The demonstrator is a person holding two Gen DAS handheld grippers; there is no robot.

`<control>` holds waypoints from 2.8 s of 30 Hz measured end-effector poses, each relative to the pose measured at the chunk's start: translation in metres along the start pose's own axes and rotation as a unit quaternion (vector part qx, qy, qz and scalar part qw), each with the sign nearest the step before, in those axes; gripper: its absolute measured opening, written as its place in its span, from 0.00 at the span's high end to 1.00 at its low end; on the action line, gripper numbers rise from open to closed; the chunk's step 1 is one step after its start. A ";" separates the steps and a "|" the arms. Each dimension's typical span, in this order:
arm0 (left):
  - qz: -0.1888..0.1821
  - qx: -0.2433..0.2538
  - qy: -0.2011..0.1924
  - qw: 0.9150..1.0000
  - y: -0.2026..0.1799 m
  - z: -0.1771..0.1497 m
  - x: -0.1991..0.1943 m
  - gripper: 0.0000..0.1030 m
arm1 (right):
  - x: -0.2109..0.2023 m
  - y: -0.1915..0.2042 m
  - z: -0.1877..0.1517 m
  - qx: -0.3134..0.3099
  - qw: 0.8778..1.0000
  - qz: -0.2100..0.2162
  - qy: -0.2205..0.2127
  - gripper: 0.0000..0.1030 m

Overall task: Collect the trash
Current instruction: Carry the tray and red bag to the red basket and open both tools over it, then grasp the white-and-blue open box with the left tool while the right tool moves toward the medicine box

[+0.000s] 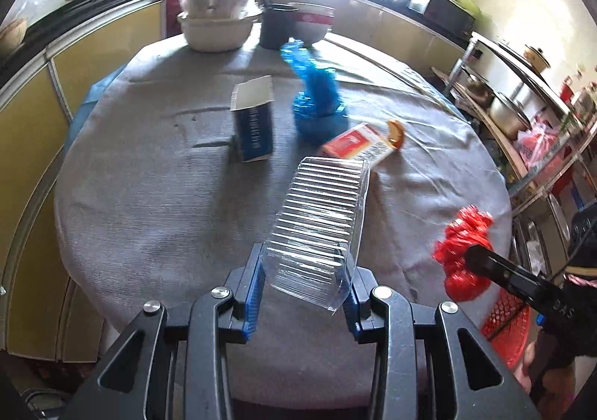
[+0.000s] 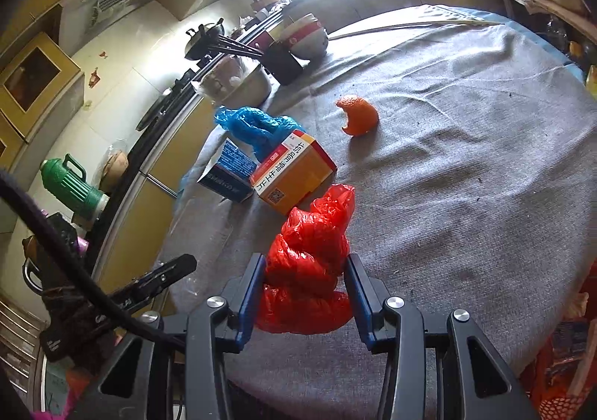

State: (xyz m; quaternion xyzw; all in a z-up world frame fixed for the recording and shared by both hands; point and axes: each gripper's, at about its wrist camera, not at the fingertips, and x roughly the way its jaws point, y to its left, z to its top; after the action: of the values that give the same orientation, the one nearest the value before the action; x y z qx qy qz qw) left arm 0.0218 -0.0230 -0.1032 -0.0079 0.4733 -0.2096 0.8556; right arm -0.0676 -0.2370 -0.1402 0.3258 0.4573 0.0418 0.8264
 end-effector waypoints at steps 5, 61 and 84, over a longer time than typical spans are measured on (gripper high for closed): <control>-0.006 0.029 -0.003 1.000 -0.025 -0.004 -0.008 0.62 | -0.014 -0.007 0.000 0.004 1.000 0.003 -0.016 0.55; -0.142 0.372 0.101 0.912 -0.340 -0.080 0.041 0.45 | -0.234 -0.257 -0.092 0.273 0.940 -0.110 -0.174 0.42; -0.065 0.253 0.043 0.964 -0.203 -0.041 0.011 0.43 | -0.207 -0.206 -0.062 0.219 0.957 -0.110 -0.155 0.41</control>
State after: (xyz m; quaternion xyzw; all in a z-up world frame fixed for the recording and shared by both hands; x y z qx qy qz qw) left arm -0.0779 -0.2044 -0.0922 0.1873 0.4394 -0.3776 0.7933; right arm -0.2831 -0.4432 -0.1308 0.4488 0.3544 -0.2014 0.7953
